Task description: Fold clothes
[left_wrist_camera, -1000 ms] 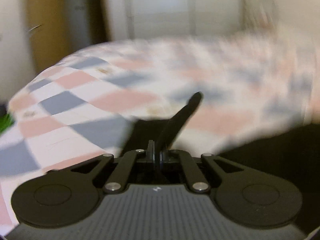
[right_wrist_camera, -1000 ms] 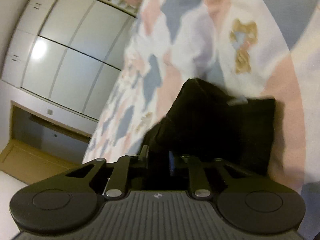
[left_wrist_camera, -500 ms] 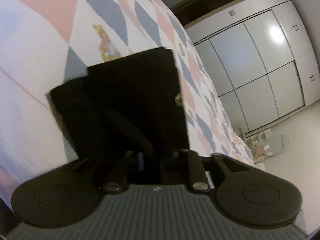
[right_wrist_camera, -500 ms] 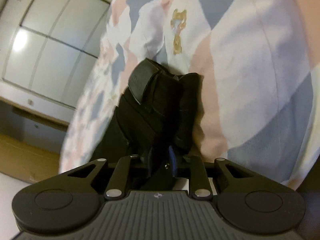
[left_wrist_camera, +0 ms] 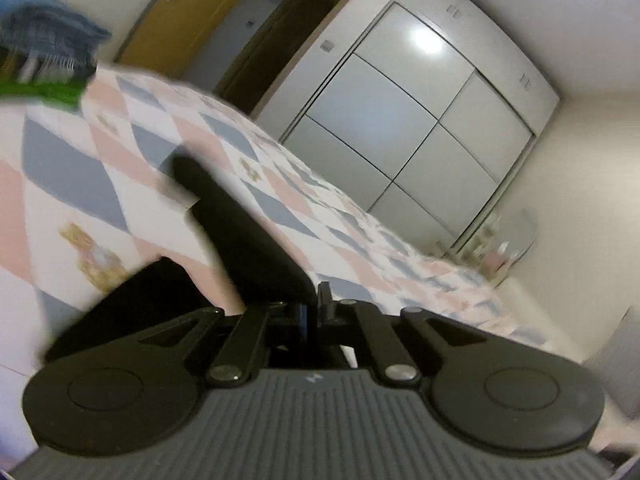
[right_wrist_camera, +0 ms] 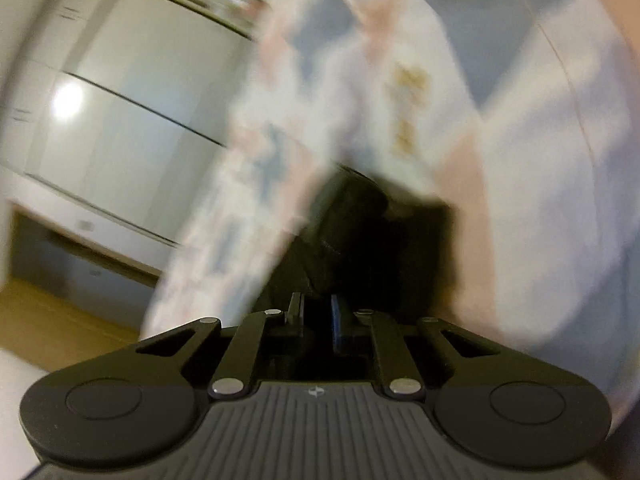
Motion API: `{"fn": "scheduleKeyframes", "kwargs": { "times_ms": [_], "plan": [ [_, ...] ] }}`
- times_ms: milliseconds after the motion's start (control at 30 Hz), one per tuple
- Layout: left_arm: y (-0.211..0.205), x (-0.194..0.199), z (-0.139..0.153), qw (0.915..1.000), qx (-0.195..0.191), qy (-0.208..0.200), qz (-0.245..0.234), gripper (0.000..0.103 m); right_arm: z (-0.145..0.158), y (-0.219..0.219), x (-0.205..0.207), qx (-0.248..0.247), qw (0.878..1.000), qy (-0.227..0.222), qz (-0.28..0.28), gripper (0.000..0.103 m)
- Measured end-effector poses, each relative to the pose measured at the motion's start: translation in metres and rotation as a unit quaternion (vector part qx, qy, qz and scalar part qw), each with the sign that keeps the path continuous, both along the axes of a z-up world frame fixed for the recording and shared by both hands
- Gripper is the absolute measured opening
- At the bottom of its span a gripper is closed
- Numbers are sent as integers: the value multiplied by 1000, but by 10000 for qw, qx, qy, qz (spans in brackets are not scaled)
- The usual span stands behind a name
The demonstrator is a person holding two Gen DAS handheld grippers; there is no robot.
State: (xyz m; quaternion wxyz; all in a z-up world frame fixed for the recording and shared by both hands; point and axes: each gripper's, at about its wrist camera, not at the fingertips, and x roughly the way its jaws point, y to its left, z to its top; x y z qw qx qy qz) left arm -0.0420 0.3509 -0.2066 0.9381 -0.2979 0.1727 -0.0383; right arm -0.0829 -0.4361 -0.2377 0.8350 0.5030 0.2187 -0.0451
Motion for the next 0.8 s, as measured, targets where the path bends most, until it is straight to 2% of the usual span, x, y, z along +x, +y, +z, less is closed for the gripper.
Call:
{"fn": "scheduleKeyframes", "kwargs": {
  "times_ms": [33,67,100,133,167,200,233,267,333,400,433,467,500,567,600,700,733,800],
  "plan": [
    [9,-2,-17,9984,-233,481,181,19,1,0,-2,-54,10000,28,27,13],
    [19,-3,-34,9936,-483,957,365,34,0,0,-4,-103,9998,170,49,13],
    [30,-9,-55,9851,-899,1350,570,26,-1,0,-5,-152,9994,311,72,13],
    [38,-17,-66,9810,-1260,1329,639,19,-7,0,-6,-129,9988,467,87,14],
    [43,-22,-67,9792,-1438,1259,686,20,-15,0,-7,-75,9979,628,100,14],
    [47,-26,-67,9769,-1616,1189,732,23,-24,0,-8,-22,9968,790,113,16],
    [51,-30,-68,9746,-1776,1123,773,35,-26,0,-8,23,9966,822,96,20],
    [51,-26,-64,9751,-1762,1110,763,44,-27,0,-8,65,9968,797,67,20],
    [52,-15,-60,9745,-1734,1232,717,46,-28,-1,-8,147,9971,747,9,25],
    [47,-5,-61,9745,-1633,1345,747,31,-26,-1,-6,119,9970,768,-27,25],
    [46,-2,-60,9755,-1522,1402,752,7,-26,0,-4,108,9967,806,-50,24],
    [45,1,-58,9765,-1415,1443,752,1,-25,0,-3,98,9964,844,-73,22],
    [44,0,-53,9796,-1343,1329,686,1,-24,0,-1,50,9961,875,-84,13],
    [39,4,-39,9866,-1114,1090,492,1,-15,0,0,-101,9964,836,-74,12],
    [37,1,-34,9898,-986,951,382,1,-4,0,-1,-186,9977,645,-25,12],
    [34,-2,-44,9906,-569,1204,309,1,26,-2,-9,-426,9990,-19,143,11],
    [33,-4,-52,9880,-509,1418,350,2,26,-3,-13,-442,9989,-44,143,11],
    [33,-16,-63,9878,-721,1315,427,2,16,-5,-23,-418,9991,75,97,11]
  ]
}}
